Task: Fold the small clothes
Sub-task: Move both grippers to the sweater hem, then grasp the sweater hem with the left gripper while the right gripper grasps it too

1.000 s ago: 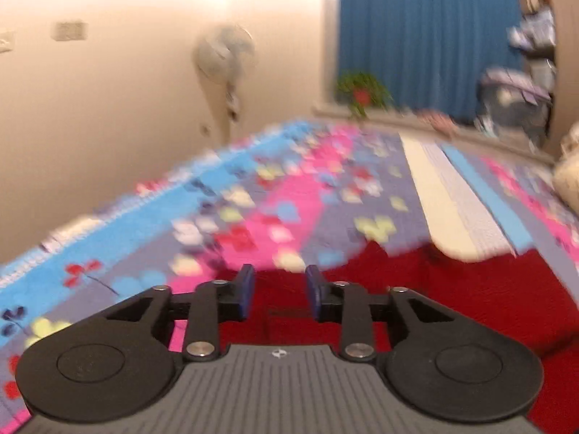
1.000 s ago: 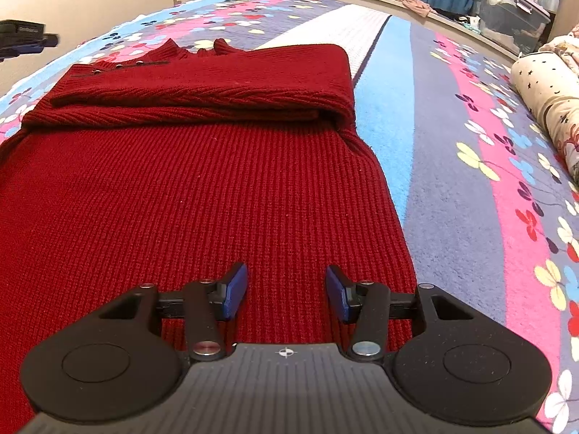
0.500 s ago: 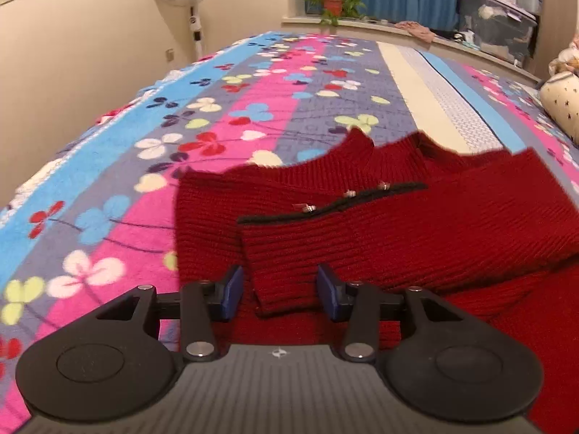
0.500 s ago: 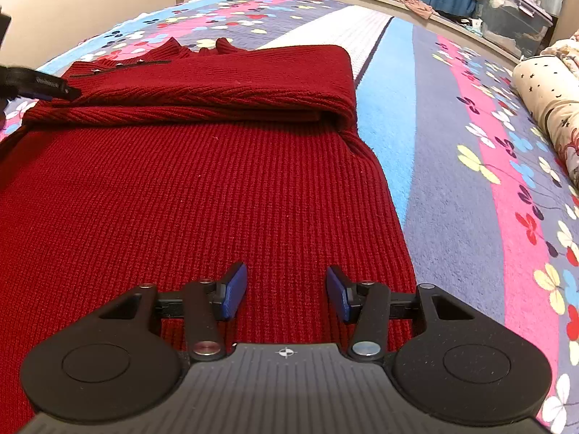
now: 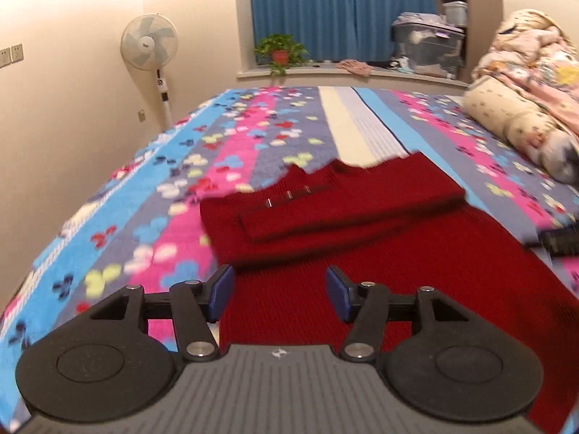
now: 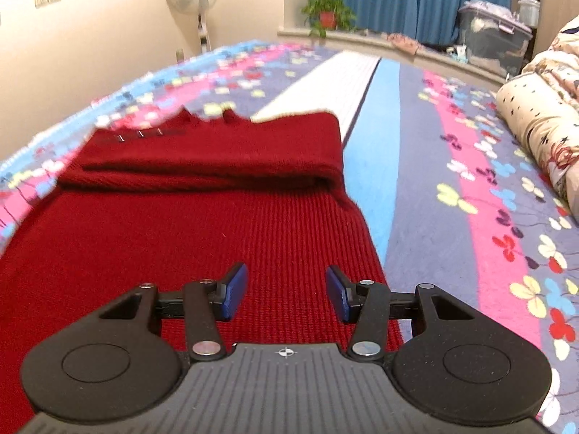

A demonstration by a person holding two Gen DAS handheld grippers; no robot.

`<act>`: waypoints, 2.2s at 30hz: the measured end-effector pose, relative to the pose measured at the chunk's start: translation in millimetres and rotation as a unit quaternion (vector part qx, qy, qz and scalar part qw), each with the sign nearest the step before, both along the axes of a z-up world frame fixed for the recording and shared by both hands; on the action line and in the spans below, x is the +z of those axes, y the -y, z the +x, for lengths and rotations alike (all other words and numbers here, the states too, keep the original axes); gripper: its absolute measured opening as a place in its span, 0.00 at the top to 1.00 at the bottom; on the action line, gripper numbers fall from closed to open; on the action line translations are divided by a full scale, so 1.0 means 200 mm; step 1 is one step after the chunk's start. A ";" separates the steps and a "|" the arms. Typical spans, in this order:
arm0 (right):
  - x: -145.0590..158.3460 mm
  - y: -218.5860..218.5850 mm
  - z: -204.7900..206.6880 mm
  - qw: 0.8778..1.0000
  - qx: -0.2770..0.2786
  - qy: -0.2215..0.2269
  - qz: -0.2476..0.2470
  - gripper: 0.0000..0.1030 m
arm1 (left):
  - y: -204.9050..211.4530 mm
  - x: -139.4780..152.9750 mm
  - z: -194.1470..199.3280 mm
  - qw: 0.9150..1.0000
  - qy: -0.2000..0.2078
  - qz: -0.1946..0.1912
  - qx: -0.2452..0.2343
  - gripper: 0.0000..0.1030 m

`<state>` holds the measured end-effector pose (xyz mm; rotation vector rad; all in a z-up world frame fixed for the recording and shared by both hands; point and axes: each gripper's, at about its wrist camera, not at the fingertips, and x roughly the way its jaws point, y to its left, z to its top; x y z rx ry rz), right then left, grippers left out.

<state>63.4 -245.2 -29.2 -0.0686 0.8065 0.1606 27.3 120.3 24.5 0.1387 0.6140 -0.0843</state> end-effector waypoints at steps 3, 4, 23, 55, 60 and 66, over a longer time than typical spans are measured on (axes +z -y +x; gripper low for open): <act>0.09 0.02 -0.09 1.000 0.004 0.025 0.015 0.51 | -0.02 -0.10 -0.24 1.000 0.002 0.008 -0.004 0.40; 0.10 0.02 -0.12 0.999 0.005 0.031 0.017 0.51 | -0.03 -0.15 -0.29 1.000 -0.015 0.007 -0.001 0.40; -0.23 0.56 -0.38 0.988 -0.098 -0.116 -0.024 0.43 | -0.19 -0.56 -0.30 0.973 -0.213 -0.062 0.055 0.36; -0.23 0.57 -0.38 0.985 -0.075 -0.147 0.048 0.76 | -0.18 -0.52 -0.38 0.974 -0.204 -0.083 0.044 0.72; -0.25 0.57 -0.38 0.984 -0.080 -0.154 0.034 0.63 | -0.20 -0.53 -0.38 0.974 -0.203 -0.091 0.053 0.74; -0.20 0.55 -0.40 0.989 -0.055 -0.128 0.053 0.88 | -0.20 -0.46 -0.41 0.980 -0.167 -0.102 0.041 0.87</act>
